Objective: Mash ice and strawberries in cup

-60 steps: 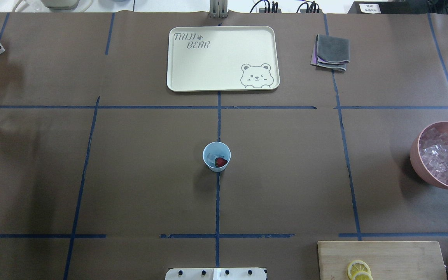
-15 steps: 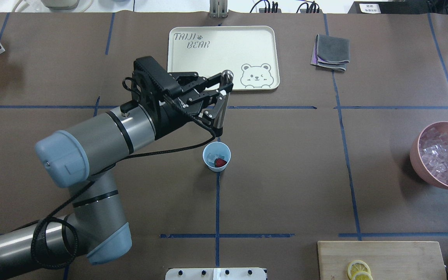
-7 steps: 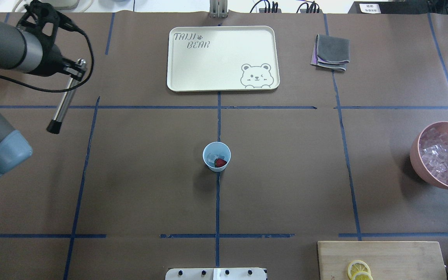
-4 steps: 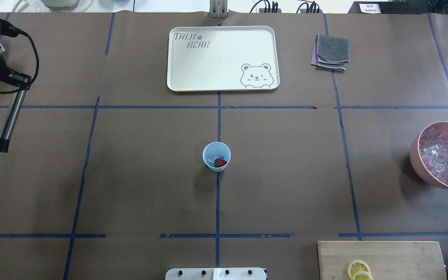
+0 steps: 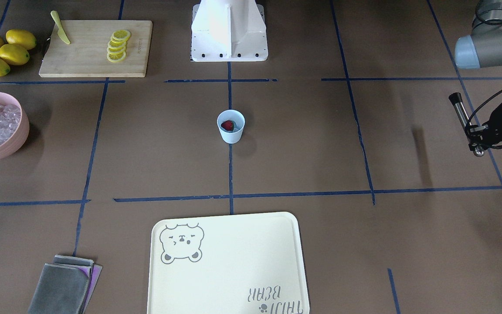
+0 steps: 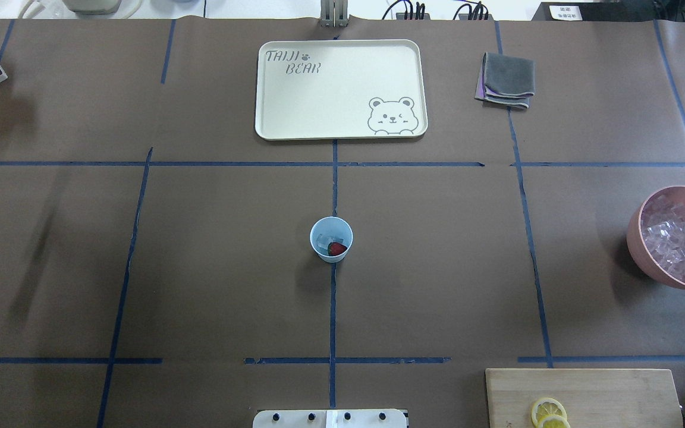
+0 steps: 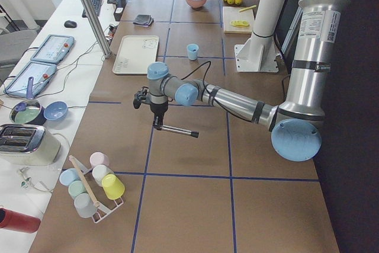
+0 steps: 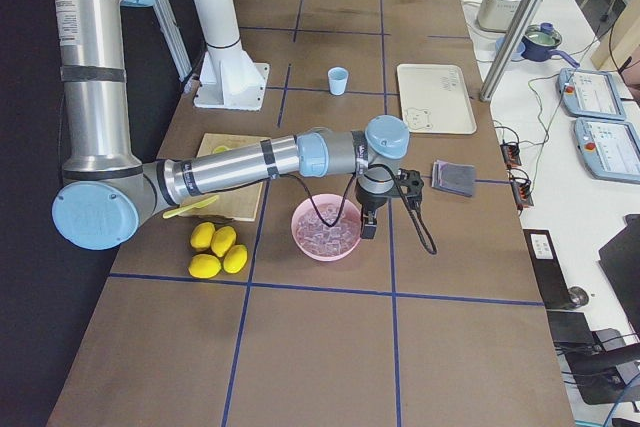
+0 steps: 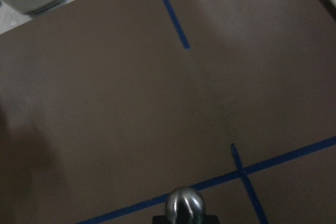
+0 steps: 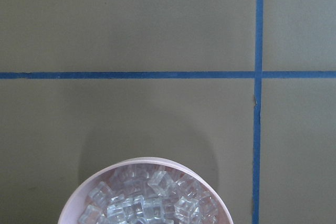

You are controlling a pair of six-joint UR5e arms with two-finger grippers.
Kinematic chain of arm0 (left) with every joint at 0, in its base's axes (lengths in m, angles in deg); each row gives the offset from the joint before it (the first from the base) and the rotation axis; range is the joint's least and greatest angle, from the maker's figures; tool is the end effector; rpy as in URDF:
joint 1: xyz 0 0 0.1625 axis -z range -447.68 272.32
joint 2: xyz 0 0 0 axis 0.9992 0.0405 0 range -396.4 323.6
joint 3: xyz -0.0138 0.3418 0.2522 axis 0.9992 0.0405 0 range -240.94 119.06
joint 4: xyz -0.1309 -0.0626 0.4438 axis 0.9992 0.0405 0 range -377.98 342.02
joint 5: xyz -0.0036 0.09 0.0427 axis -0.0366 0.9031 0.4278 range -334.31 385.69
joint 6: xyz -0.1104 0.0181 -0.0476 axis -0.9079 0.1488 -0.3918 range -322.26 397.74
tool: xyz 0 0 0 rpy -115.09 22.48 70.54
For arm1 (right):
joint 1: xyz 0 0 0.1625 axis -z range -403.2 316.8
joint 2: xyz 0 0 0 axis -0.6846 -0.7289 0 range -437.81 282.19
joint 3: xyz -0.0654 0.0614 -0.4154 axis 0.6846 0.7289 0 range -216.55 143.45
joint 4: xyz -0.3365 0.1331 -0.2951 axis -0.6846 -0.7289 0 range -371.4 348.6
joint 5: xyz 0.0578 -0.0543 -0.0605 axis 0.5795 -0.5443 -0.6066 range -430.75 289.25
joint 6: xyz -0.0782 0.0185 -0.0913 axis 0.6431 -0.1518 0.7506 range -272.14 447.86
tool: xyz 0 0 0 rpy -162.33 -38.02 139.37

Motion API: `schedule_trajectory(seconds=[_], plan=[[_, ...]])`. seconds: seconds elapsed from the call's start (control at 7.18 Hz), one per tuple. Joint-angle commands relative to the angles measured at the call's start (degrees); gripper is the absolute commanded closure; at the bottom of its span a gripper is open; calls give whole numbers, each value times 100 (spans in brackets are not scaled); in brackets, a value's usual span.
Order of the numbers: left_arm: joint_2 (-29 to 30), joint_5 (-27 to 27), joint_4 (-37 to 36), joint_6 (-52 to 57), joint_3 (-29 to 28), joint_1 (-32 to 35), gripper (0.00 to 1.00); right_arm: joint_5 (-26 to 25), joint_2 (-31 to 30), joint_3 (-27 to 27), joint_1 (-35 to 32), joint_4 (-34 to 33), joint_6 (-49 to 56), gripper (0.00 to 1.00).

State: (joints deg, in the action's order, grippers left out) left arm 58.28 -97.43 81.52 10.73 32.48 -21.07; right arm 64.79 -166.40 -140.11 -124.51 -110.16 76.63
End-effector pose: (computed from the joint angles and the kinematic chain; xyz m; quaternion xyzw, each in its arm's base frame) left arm 0.1783 -0.5804 0.5898 0.0128 0.3173 0.0138 0.9481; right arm -0.0373 -0.5519 0.5456 -0.0177 -0.3893 -0.0006 0.9209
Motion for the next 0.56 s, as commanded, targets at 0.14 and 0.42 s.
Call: schedule_trajectory(seconds=[0.14,0.42], plan=[[-28,-37,429,501,-887,45,100,103,-9,99,0,5,24,0],[-38,-37,438,609,-1140,89,100,112,-44,64,0,5,15,0]])
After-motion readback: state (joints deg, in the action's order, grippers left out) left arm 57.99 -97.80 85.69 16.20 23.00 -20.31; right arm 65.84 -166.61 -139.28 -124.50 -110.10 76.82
